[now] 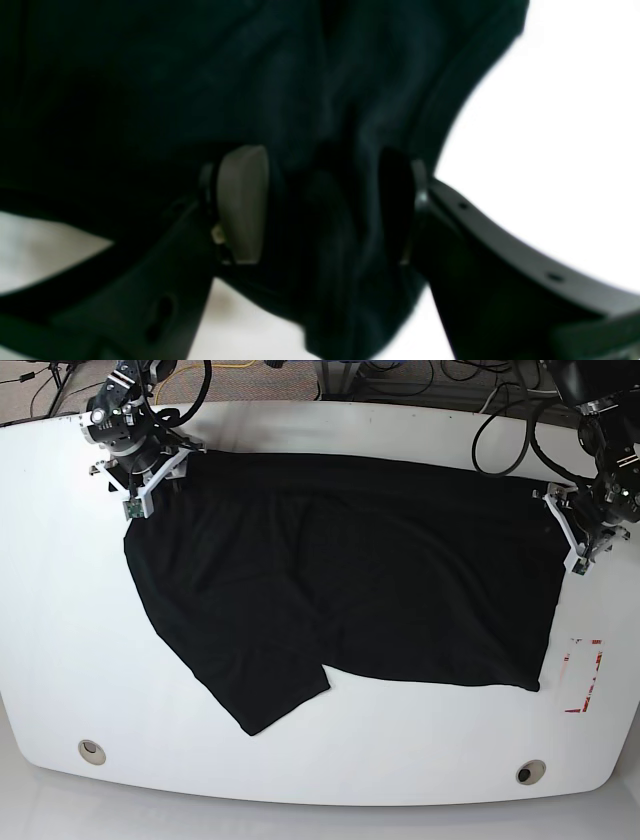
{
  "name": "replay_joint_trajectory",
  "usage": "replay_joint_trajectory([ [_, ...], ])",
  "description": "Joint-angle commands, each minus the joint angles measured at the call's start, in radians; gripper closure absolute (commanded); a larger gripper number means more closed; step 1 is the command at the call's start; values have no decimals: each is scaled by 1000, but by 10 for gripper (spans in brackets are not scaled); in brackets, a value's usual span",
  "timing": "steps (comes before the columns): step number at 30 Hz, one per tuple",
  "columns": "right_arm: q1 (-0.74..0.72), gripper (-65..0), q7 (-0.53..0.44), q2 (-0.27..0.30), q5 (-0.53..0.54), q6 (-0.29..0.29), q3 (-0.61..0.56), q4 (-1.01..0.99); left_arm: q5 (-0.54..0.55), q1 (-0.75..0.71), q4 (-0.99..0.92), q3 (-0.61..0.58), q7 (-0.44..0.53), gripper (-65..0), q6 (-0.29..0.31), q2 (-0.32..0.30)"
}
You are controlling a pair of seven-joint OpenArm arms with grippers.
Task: Layout the t-shirt on the table in an organized manner, then fold the t-shirt properly
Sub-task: 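Drag the held edge with both grippers further back to stretch the shirt flat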
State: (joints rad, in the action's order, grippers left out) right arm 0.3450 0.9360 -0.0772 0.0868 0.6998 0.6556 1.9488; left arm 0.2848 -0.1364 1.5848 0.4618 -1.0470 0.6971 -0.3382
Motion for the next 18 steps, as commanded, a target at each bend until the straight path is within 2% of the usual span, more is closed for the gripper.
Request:
replay_joint_trajectory([
  [1, 2, -330, -8, 12, 1, -2, 20, -19, 14, -9, 2, 4, 38, -351, 1, -31],
  [7, -17, -328, -8, 41, 5, -2, 46, -121, 15, -39, -48, 4, 83, -351, 1, -42],
  [18, -13, -328, -2, 98, 0, -2, 39, -173, -12, -85, -83, 5, 83, -351, 1, -55],
])
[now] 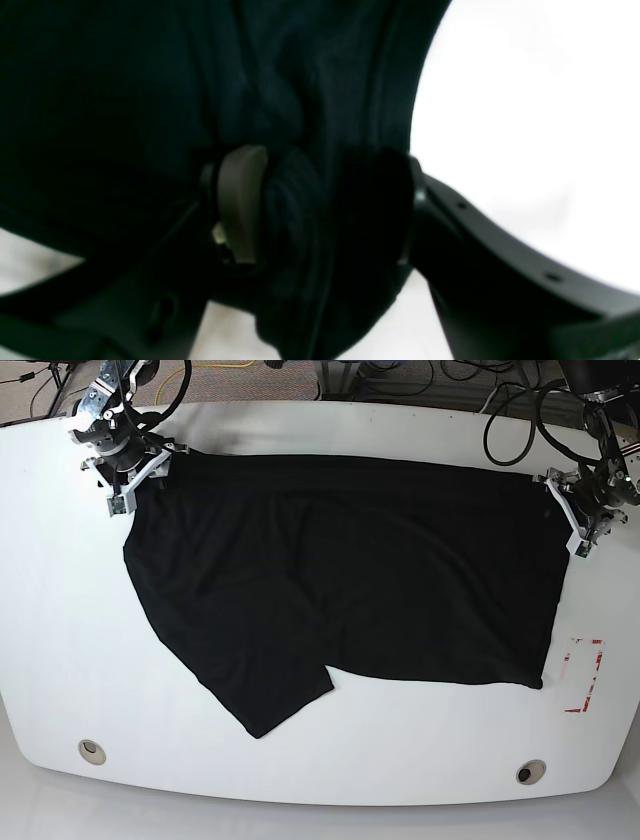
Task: Layout the t-shirt on the table in an organized manner, then fold the t-shirt properly
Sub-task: 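Drag the held edge with both grippers further back to stretch the shirt flat, then release the edge and move both grippers to the opposite hem corners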
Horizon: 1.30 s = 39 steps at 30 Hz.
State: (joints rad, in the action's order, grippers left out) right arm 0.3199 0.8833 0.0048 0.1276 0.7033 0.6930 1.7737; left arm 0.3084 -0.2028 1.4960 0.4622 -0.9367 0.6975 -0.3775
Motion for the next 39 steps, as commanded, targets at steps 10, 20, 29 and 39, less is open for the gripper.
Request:
replay_joint_trajectory([
  [10, 38, -328, 129, 79, -44, -5, 1, 2, -35, -122, 68, 22, -34, -351, 1, -19],
  [20, 112, -328, 129, 96, -44, -5, 1, 73, -30, -241, 154, 71, -34, -351, 1, -19],
  [29, 117, -328, 129, 94, -42, -5, 1, 79, -30, -269, 190, 112, -34, -351, 1, -16],
  [39, 123, -330, 130, 90, -36, -5, 1, 191, -28, -220, 294, 117, -106, -356, 1, -15],
])
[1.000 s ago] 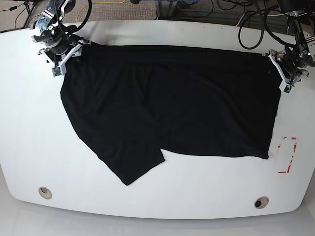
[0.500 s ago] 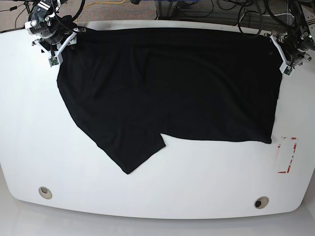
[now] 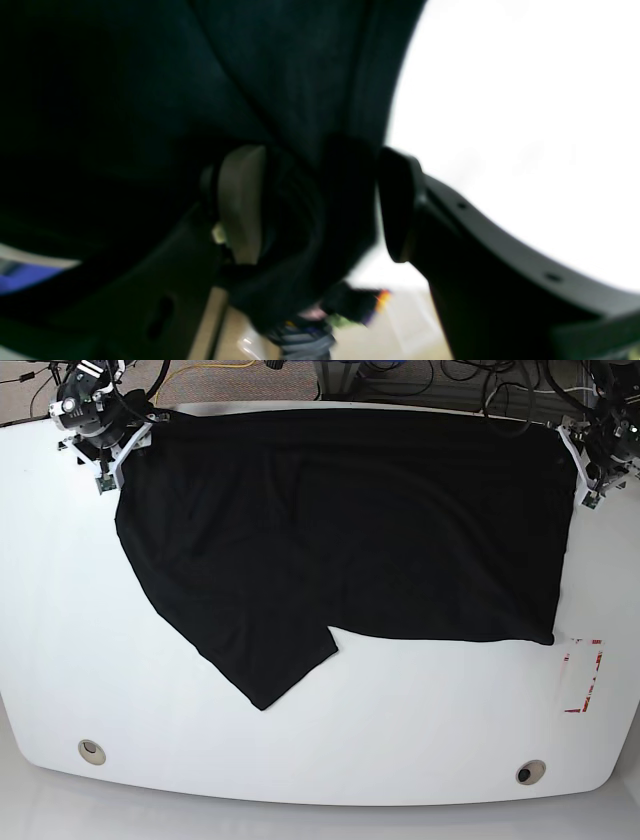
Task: Layout the t-shirt on the table in an organized manner, then fold the t-shirt properly
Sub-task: 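Release the edge and move both grippers to the opposite hem corners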
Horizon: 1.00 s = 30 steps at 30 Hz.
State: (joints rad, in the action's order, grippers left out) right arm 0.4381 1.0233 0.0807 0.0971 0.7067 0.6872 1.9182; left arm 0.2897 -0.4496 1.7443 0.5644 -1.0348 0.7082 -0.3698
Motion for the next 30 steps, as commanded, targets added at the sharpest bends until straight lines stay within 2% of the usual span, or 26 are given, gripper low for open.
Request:
replay_joint_trajectory([
  [1, 5, -330, -10, 14, -4, -9, 7, 63, -10, 36, 58, 16, -25, -356, -10, -21],
  [8, -6, -330, -10, 3, -3, -9, 7, 111, -8, 105, 138, 79, -121, -356, -10, 10],
  [16, -126, -330, -7, -2, -10, -9, 7, 109, -8, 234, 165, 111, -210, -356, -10, 13],
  [21, -213, -330, 24, 4, -12, -9, 7, 106, -10, 318, 165, 116, -313, -353, -10, 13],
  [30, -347, -328, 62, 6, -13, -9, -51, 57, -16, 341, 162, 144, -322, -351, -10, -7],
])
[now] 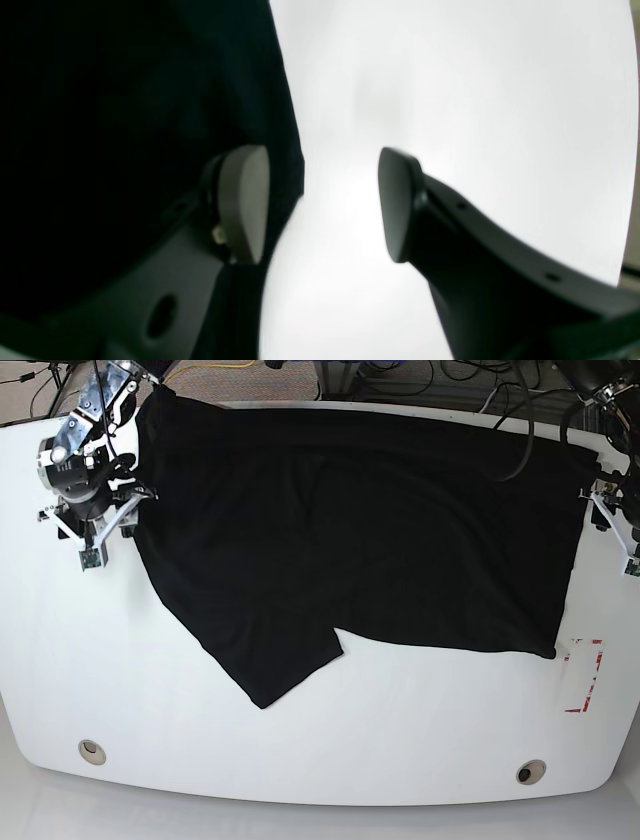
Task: Layout the t-shirt on the table in an organized manner, then fold the t-shirt properly
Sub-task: 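Release the edge and move both grippers to the opposite hem corners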
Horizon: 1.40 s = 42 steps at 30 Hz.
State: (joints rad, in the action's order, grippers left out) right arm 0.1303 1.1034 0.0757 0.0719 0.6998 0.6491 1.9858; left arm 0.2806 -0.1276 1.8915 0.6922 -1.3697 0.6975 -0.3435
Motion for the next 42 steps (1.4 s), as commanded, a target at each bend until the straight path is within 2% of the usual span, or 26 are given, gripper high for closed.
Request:
replay_joint_trajectory([
  [1, -48, -328, -18, 11, 12, -2, -16, -16, -7, 29, 15, 16, 17, -351, 1, -33],
  [9, -225, -328, -36, 8, -10, -2, -47, -214, -11, 177, -56, -39, 140, -351, 1, -22],
  [17, -386, -328, -188, 8, -68, -2, -48, -498, -8, 363, -275, -144, 269, -351, 1, -21],
  [21, -449, -328, -276, 9, -99, -2, -48, -647, -8, 435, -407, -205, 378, -351, -43, -21],
  [25, -482, -328, -360, 11, -128, -2, -48, -756, -8, 477, -508, -239, 461, -351, -58, -21],
  [31, -502, -328, -480, 34, -137, -2, -48, -903, -8, 537, -597, -243, 482, -351, -58, -22],
  [38, -499, -328, -494, 31, -131, -2, -48, -934, -8, 547, -637, -242, 485, -351, -58, -29],
  [42, -476, -327, -494, 11, -129, -2, -88, -932, -8, 543, -654, -242, 516, -351, -60, -29],
])
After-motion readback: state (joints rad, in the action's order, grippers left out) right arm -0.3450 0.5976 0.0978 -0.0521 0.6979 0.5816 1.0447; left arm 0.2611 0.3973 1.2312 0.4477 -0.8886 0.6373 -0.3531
